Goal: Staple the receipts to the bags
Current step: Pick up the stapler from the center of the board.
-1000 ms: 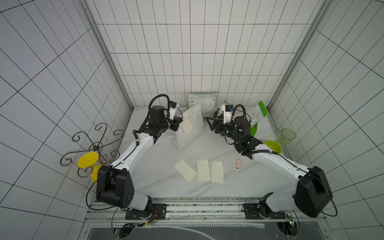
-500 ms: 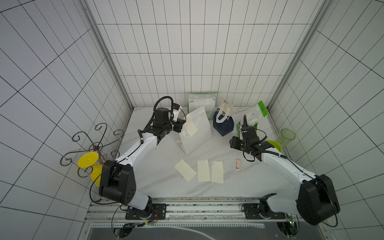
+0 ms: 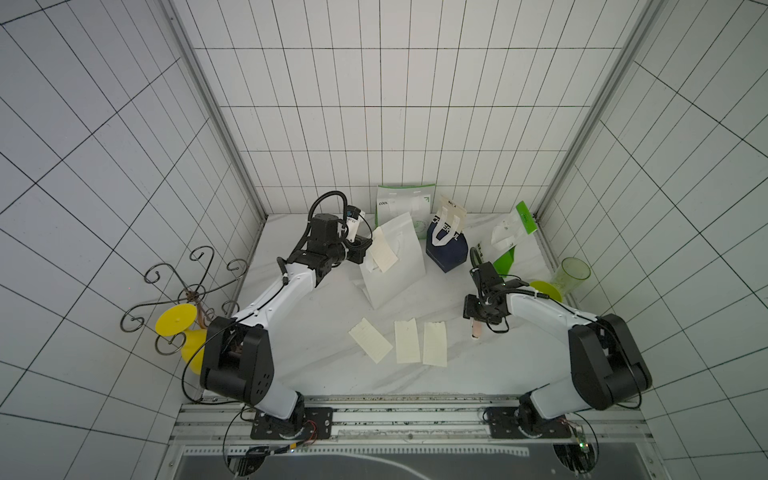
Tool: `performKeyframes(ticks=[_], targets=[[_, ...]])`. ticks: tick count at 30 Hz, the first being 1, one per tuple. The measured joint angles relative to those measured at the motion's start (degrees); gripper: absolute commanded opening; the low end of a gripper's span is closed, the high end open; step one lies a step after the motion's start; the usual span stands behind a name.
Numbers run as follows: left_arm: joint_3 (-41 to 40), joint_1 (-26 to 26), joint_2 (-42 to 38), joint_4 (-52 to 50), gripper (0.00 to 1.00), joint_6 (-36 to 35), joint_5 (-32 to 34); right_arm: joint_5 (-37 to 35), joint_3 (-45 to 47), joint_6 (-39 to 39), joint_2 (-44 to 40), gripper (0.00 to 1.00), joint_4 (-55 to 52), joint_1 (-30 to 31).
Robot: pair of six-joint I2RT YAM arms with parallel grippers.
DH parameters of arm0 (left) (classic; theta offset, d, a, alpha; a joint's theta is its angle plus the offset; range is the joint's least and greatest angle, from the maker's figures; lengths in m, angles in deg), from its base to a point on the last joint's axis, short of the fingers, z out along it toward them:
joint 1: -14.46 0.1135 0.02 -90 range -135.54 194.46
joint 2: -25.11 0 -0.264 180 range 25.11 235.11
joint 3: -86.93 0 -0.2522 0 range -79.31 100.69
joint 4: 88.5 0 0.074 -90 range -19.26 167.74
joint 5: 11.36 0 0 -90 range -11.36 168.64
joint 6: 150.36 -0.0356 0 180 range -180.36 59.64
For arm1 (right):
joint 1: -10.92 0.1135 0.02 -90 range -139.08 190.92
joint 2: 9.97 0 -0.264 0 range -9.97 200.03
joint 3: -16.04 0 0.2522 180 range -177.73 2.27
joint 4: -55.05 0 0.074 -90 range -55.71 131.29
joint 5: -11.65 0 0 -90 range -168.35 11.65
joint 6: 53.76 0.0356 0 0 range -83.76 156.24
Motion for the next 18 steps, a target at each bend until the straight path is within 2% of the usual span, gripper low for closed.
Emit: performKeyframes(ticks=[11,18], targets=[[0.0,-0.1,0.0,0.0,0.00,0.2,-0.5,0.5,0.0,-1.1,0.0,0.45,-1.7,0.0],[0.0,-1.0,0.0,0.0,0.00,-0.1,-0.5,0.9,0.3,-1.5,0.7,0.40,-1.9,0.4]])
